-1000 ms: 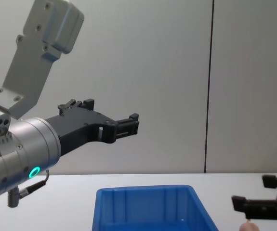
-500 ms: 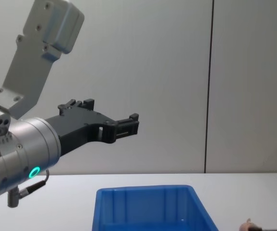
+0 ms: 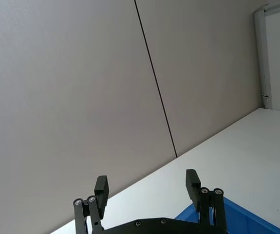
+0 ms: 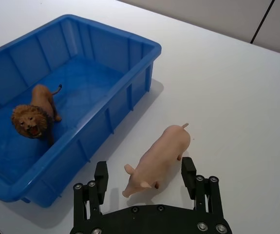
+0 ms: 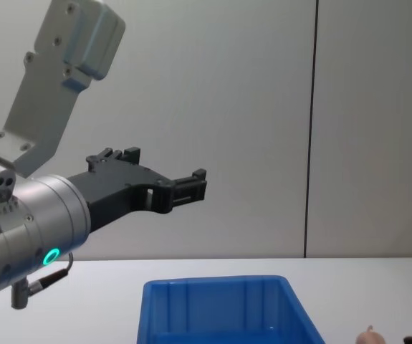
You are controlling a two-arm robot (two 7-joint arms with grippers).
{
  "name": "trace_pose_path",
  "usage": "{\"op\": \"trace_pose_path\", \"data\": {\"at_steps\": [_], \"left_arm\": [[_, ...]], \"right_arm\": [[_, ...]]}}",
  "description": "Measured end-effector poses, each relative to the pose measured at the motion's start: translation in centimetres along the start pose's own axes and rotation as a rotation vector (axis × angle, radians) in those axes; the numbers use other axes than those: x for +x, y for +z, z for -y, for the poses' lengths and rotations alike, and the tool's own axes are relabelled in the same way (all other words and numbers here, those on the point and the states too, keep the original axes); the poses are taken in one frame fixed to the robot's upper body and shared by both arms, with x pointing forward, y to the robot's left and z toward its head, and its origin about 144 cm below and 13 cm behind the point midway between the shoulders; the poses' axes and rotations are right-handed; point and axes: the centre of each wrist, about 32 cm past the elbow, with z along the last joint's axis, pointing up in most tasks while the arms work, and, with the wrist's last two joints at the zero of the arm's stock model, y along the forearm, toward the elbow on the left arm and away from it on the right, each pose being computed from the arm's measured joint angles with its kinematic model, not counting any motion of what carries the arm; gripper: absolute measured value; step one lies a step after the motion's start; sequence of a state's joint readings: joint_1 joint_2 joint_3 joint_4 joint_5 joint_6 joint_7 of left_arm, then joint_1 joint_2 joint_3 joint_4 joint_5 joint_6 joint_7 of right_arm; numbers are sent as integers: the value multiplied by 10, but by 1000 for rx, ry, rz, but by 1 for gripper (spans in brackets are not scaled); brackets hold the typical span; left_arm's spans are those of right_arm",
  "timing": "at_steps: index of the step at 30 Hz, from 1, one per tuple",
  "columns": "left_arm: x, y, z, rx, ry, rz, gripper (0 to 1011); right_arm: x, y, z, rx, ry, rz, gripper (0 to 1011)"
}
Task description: Pick up the two dolls from the table and place them into the box.
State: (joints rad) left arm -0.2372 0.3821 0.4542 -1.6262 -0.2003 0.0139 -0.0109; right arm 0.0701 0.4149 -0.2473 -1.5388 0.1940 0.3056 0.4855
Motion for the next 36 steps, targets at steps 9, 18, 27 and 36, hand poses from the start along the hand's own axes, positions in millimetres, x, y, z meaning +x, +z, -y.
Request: {"op": "trace_pose_path", "data": {"at_steps": [9,18,27,36], "left_arm": [[0,0,0,0,0,0,1003],[0,0,0,0,0,0,1003],[0,0,0,0,0,0,1003],[0,0,0,0,0,0,1003]], "right_arm": [[1,-1,-7,-21,-5,-12,717],[3,0,-11,-30,-17,-19,446],[4,3,-12,-24,-31,-18,298],[3,13,-10,43,-49,6,294]]}}
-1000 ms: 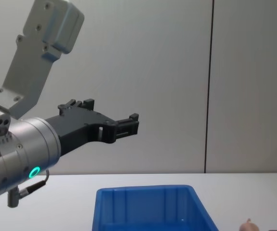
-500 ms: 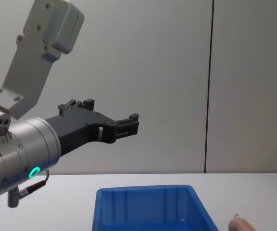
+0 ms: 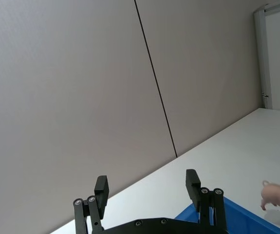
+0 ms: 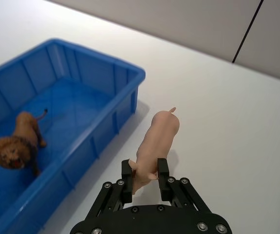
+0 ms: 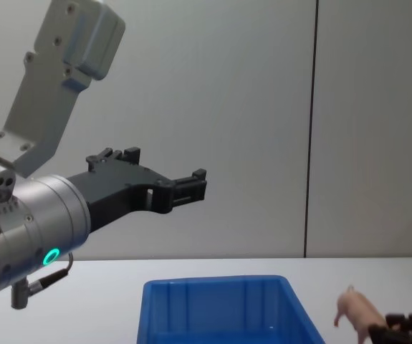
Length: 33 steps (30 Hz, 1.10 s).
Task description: Pick up the two dolls from the table and place them into the box.
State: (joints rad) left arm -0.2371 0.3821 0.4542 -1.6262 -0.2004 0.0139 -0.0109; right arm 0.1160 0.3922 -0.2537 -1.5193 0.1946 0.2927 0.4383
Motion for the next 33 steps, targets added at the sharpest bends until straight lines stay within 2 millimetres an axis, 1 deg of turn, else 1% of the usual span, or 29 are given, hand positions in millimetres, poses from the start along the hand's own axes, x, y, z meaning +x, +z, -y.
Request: {"op": "trace_pose_path", "data": {"at_steps": [7,8,9,15,17,21,26,33], "left_arm": [[0,0,0,0,0,0,1003],[0,0,0,0,0,0,1003],[0,0,0,0,0,0,1003],[0,0,0,0,0,0,1003],[0,0,0,0,0,0,1003],[0,0,0,0,0,0,1003],[0,0,0,0,0,0,1003],[0,0,0,0,0,0,1003]], "right_arm": [[0,11,1,70,-8,27,294],[1,18,1,101,-9,40,294],[1,18,1,101,-9,40,294],[1,39,0,194,17,81,294],[1,43,-1,210,28,89,294],[0,56,-5,253,69,114,294],[-3,68,-12,280,125,138,294],[-6,76,-26,276,198,156,294]]}}
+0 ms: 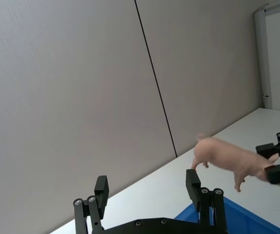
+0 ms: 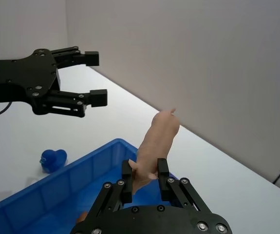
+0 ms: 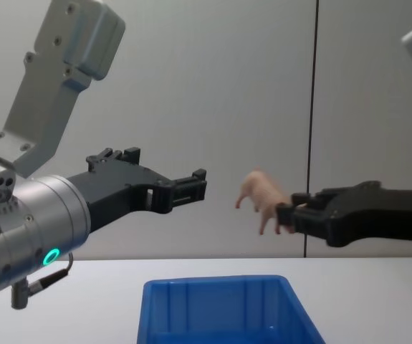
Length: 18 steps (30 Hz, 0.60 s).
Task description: Pick up the two dolls from the table and place them into the box.
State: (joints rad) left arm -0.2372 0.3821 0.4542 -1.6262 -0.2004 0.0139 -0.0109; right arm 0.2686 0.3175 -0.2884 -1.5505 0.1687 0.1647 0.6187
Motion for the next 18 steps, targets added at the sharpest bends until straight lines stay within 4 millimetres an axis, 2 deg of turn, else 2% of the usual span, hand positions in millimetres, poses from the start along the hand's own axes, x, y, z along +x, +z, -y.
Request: {"op": "trace_pose_path", "data": {"at_steps": [5,18], "left_arm": [[0,0,0,0,0,0,1003],[0,0,0,0,0,0,1003]], "right_arm": [[1,-2,-11,-25,36,3,293],[6,-13,-26,-103,55,17,293]]}}
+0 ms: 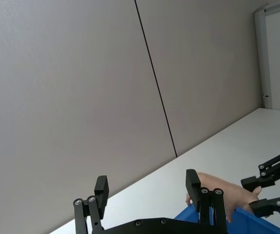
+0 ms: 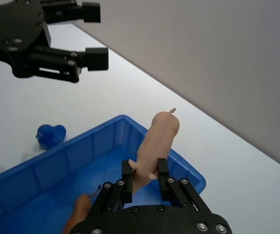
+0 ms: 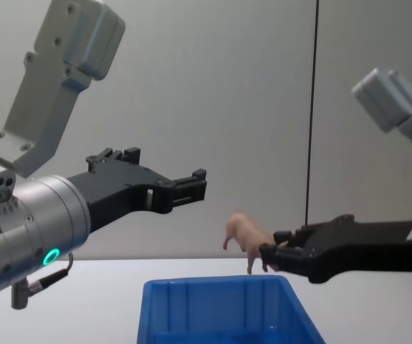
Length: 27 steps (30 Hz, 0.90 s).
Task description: Pick up the two dolls from the table and place them into the box.
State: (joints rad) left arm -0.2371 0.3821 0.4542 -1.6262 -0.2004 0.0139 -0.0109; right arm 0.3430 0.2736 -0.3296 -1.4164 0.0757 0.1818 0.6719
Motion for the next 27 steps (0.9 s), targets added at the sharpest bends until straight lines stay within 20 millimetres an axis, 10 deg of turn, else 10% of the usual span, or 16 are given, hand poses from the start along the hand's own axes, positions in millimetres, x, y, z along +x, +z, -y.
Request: {"op": "trace_pose_path", "data": {"at_steps": [27], "left_arm": [[0,0,0,0,0,0,1003]], "right_arm": [[3,-10,5,5,-30,-14,984]]}}
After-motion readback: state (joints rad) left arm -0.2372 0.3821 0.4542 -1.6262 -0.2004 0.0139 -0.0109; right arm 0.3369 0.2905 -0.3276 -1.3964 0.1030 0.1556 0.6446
